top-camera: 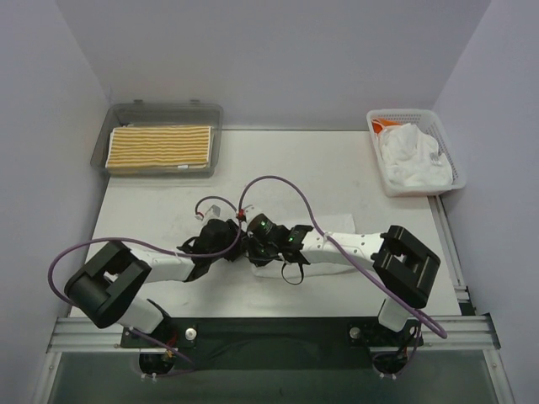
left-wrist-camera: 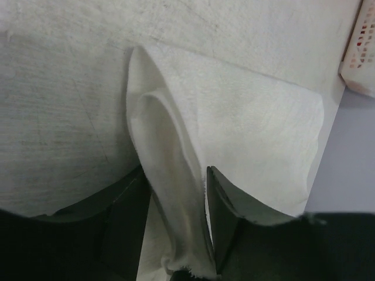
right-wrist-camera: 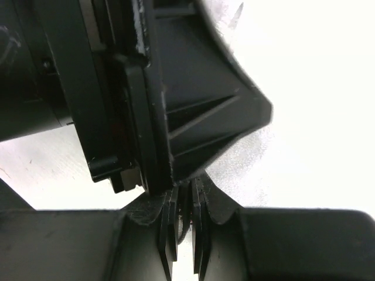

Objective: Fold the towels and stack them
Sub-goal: Neatly place the folded towel into the bin

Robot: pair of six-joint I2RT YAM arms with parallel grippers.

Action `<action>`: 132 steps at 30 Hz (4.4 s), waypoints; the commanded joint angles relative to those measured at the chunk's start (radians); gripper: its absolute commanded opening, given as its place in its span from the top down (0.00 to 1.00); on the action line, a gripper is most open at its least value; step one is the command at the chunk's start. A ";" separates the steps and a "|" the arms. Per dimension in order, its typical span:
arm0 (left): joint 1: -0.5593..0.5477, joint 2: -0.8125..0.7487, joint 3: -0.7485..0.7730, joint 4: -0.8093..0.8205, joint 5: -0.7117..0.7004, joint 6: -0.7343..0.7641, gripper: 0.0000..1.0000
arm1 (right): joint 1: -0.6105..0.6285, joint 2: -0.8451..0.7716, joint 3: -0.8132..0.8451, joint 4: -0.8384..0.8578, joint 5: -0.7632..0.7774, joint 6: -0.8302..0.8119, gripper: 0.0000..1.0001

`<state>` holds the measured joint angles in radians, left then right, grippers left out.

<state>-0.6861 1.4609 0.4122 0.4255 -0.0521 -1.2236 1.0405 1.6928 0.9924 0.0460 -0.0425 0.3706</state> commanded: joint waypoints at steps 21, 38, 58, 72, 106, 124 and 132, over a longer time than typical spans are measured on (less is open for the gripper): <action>-0.009 -0.074 0.031 -0.088 -0.049 0.213 0.93 | -0.033 -0.327 -0.047 -0.259 0.164 0.008 0.14; 0.059 -0.157 0.246 -0.393 -0.109 0.476 1.00 | -0.418 -0.852 -0.426 -0.417 0.523 0.186 0.02; 0.358 0.234 0.972 -0.637 0.113 0.811 1.00 | -0.448 -0.739 -0.428 -0.301 0.461 0.148 0.04; 0.599 0.570 1.539 -0.735 0.184 0.834 1.00 | -0.451 -0.642 -0.387 -0.299 0.440 0.137 0.04; 0.985 0.855 2.004 -0.984 0.394 1.003 1.00 | -0.445 -0.409 -0.183 -0.385 0.375 0.137 0.00; 1.002 0.934 2.097 -0.979 0.250 1.090 1.00 | -0.433 -0.344 -0.130 -0.408 0.359 0.123 0.00; 1.004 0.951 2.056 -0.944 0.210 1.107 0.80 | -0.425 -0.334 -0.112 -0.425 0.362 0.114 0.00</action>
<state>0.3035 2.3978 2.4546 -0.5827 0.2047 -0.1444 0.6071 1.3457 0.8463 -0.3340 0.3058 0.4927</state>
